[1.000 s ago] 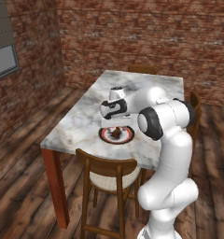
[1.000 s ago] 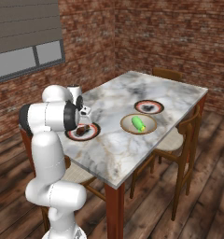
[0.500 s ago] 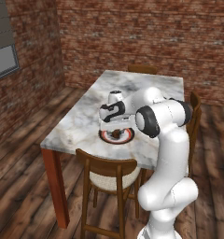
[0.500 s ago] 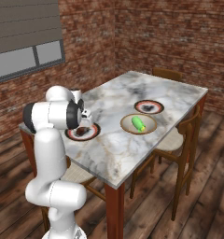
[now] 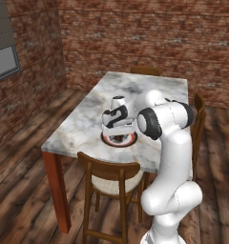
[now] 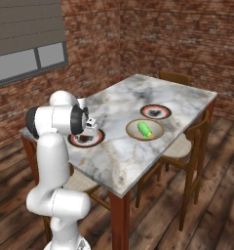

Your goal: Pick the chicken drumstick and corn from their plates and place them in the bowl. Then put the bowl in the fridge.

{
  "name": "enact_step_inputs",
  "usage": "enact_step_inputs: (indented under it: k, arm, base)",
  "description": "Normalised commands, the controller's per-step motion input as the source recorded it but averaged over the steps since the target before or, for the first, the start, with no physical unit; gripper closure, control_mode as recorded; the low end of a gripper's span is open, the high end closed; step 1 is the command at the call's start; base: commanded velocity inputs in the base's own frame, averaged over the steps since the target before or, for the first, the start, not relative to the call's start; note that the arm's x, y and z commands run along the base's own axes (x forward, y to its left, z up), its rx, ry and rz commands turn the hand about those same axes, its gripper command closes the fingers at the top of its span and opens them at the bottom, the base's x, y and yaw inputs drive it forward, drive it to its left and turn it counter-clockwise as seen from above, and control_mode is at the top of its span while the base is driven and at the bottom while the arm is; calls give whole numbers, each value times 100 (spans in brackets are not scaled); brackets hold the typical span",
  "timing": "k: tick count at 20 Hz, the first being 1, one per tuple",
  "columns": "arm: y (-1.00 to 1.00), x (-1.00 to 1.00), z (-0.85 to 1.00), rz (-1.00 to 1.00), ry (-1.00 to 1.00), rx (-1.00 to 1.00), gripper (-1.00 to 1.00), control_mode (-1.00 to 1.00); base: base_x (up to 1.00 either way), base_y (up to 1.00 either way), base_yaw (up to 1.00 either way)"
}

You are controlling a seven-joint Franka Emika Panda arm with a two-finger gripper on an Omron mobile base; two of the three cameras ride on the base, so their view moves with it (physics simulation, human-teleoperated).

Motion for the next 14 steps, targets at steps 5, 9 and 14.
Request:
enact_step_inputs:
  k: [5,9,14]
  arm:
    - [0,0,-15,0,0,1,100,-100]
    - [-5,0,-1,0,0,2,100,-100]
    - [-12,0,3,0,0,0,100,-100]
  base:
    - [0,0,0]
    - [0,0,0]
    - [0,0,0]
